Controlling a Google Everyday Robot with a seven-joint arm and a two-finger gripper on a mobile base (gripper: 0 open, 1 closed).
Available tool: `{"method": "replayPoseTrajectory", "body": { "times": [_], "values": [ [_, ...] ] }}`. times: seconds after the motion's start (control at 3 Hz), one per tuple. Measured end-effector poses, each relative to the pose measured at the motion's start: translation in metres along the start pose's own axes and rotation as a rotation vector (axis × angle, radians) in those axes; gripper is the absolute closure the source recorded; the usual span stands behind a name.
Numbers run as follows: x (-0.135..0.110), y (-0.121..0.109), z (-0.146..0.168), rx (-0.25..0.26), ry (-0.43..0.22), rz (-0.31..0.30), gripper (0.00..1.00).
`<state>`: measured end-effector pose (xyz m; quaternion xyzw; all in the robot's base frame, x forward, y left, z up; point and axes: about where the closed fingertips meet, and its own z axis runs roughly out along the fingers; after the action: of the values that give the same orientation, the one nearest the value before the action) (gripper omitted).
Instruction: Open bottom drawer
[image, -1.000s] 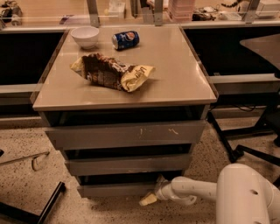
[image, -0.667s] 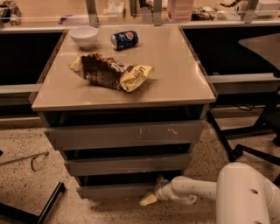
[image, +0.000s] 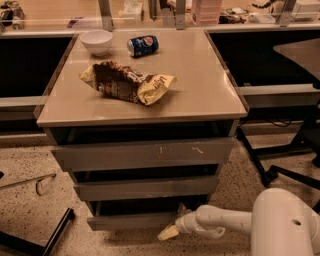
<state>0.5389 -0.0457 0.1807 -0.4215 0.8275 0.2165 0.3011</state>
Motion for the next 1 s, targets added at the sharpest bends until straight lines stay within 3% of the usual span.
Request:
{"method": "replayPoseTrajectory", "body": {
  "times": [0.33,0.67,1.0],
  "values": [
    [-0.005,0.003,0.001,-0.003,0.019,-0.011,0.00],
    [-0.008,0.015,-0.003,-0.002,0.077,-0.034,0.00],
    [0.001,0.040,-0.012,-0.023,0.121,-0.040,0.00]
  ]
}}
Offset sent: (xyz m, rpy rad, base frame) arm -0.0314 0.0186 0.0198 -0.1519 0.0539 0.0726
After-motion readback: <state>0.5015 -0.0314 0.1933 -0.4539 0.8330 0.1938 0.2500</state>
